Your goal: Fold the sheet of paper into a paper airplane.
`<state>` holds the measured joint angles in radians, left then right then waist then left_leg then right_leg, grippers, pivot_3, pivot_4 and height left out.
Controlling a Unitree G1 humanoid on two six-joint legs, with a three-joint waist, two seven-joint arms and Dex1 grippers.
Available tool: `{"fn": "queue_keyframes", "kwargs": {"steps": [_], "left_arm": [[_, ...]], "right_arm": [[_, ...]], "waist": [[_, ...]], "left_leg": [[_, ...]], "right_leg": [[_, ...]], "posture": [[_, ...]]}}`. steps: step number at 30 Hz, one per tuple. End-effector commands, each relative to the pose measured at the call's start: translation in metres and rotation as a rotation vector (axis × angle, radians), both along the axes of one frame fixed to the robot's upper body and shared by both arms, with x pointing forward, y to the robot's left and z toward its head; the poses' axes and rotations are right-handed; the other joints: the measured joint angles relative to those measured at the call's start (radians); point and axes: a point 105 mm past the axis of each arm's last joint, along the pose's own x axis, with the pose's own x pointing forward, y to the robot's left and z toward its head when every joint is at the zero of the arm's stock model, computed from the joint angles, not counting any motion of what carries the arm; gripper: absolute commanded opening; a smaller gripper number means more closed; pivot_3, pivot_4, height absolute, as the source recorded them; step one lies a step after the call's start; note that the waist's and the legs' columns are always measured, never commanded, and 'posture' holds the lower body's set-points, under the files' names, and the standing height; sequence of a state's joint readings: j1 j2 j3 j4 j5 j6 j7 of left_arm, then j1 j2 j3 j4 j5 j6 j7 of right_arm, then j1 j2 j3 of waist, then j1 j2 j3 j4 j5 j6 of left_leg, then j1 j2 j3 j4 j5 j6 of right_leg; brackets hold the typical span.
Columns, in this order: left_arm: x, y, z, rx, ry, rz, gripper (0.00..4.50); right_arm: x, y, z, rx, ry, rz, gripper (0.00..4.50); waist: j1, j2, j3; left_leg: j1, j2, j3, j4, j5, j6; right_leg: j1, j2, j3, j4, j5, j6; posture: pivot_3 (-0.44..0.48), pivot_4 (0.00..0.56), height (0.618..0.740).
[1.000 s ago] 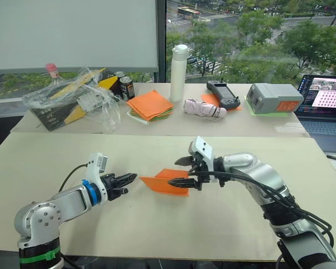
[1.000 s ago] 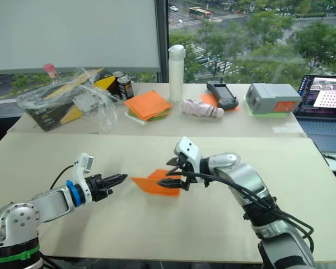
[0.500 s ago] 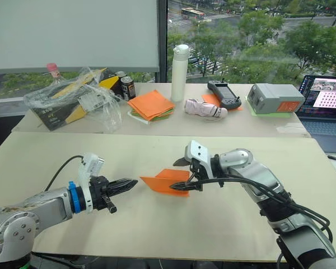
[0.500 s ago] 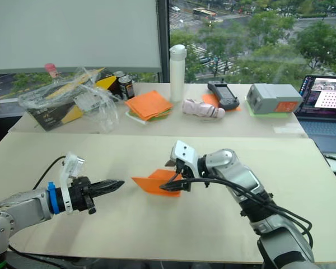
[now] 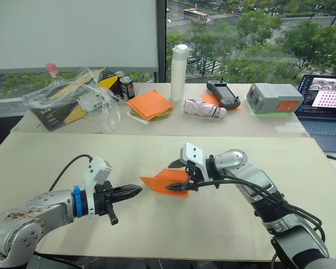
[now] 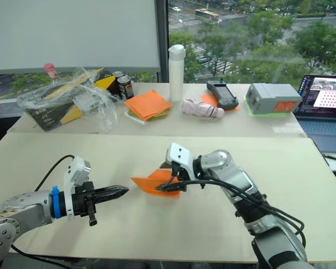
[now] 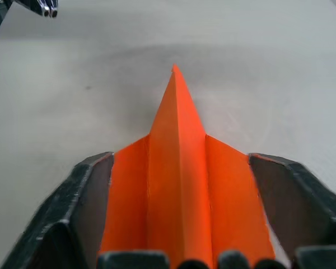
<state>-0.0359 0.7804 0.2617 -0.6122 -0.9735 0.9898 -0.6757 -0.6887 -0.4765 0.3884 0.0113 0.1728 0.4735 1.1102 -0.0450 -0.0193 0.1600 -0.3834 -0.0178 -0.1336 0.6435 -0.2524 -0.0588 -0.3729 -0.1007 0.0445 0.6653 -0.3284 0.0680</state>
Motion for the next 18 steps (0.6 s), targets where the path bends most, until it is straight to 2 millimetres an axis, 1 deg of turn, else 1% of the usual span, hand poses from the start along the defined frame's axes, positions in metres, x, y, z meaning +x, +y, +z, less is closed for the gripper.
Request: {"fn": "queue_keyframes", "kwargs": {"steps": [1,6,10,13,18], "left_arm": [[-0.001,-0.002,0.005,-0.002,-0.037,-0.002,0.00],[-0.001,-0.001,0.003,0.002,-0.036,0.010,0.00],[0.001,0.000,0.002,0.004,-0.039,0.023,0.00],[0.001,0.000,0.002,0.003,-0.039,0.024,0.00],[0.002,-0.001,0.003,0.004,-0.042,0.023,0.00]], "right_arm": [[-0.001,0.005,0.007,-0.002,-0.042,0.033,2.59],[0.000,0.007,0.005,-0.018,-0.040,0.033,2.59],[0.001,0.007,-0.002,-0.047,-0.030,0.028,2.59],[0.007,0.006,-0.009,-0.072,-0.016,-0.002,2.59],[0.010,0.008,-0.014,-0.082,0.007,-0.014,2.59]], "waist": [[0.000,0.000,0.000],[-0.001,0.000,0.000],[-0.001,0.000,0.000],[-0.001,0.000,0.000],[-0.002,0.000,0.000]], "left_leg": [[0.000,0.000,0.000,0.000,0.000,0.000],[0.000,0.000,0.000,0.000,0.000,0.000],[0.000,0.000,0.000,0.000,0.000,0.000],[0.000,0.000,0.000,0.000,0.000,0.000],[0.000,0.000,0.000,0.000,0.000,0.000]], "right_leg": [[0.000,0.000,0.000,0.000,0.000,0.000],[0.000,0.000,0.000,0.000,0.000,0.000],[0.000,0.000,0.000,0.000,0.000,0.000],[0.000,0.000,0.000,0.000,0.000,0.000],[0.000,0.000,0.000,0.001,0.000,0.000]], "posture": [[0.000,0.150,0.740],[0.000,0.150,0.740],[0.000,0.150,0.740],[0.000,0.150,0.740],[0.000,0.150,0.740]]}}
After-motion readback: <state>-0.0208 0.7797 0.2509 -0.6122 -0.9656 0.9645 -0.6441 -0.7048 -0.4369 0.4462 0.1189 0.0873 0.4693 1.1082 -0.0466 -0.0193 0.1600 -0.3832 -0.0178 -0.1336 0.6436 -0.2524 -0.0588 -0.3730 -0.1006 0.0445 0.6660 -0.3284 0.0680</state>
